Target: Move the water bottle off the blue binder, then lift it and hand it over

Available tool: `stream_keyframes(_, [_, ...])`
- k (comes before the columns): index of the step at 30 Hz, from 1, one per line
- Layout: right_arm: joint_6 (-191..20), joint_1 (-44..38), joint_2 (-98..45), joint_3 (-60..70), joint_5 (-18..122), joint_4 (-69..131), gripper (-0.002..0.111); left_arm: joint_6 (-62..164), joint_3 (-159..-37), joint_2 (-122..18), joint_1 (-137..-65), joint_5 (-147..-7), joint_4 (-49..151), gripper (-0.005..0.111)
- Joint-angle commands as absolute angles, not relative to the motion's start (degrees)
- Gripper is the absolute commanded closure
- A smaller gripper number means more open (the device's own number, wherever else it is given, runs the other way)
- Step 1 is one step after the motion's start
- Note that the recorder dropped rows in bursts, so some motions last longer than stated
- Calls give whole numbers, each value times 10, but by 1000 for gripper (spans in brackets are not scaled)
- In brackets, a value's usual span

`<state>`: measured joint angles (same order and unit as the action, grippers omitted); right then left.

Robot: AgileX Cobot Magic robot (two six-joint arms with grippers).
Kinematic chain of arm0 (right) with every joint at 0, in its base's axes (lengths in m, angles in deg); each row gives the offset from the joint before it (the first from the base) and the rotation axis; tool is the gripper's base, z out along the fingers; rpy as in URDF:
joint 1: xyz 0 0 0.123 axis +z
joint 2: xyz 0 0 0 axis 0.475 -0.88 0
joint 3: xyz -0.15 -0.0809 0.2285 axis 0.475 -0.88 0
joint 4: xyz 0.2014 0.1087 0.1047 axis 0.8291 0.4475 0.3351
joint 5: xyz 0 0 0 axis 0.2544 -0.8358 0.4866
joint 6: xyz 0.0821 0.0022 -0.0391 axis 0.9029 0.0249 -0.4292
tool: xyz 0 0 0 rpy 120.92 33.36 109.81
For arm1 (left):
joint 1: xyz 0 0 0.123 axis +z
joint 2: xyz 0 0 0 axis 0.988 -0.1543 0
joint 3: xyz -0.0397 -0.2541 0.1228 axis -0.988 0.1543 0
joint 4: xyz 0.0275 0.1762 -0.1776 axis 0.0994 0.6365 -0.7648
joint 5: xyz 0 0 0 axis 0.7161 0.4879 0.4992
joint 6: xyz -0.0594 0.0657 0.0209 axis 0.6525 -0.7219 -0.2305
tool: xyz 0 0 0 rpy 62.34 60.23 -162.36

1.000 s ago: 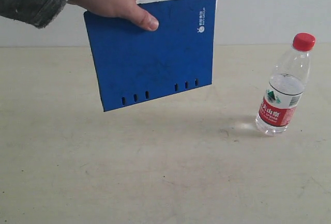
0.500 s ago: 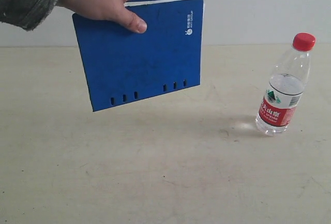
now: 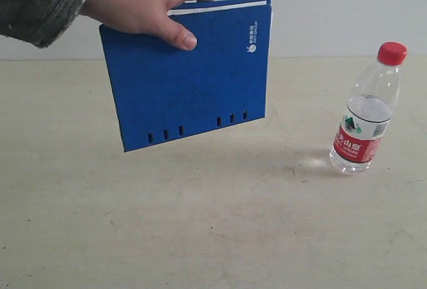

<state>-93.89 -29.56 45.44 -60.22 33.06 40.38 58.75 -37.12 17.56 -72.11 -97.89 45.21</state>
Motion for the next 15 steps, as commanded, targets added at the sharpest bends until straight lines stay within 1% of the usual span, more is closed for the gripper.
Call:
stream_keyframes(1, [-940, -298, 455, -601, 335, 402, 108, 582, -372, 177, -755, -987, 446, 102])
stream_keyframes(8, [-940, -298, 455, -601, 335, 403, 108, 582, -372, 177, -793, -987, 447, 102])
stream_keyframes(15, [-940, -298, 455, -601, 335, 403, 108, 577, -372, 177, -784, -985, 446, 102])
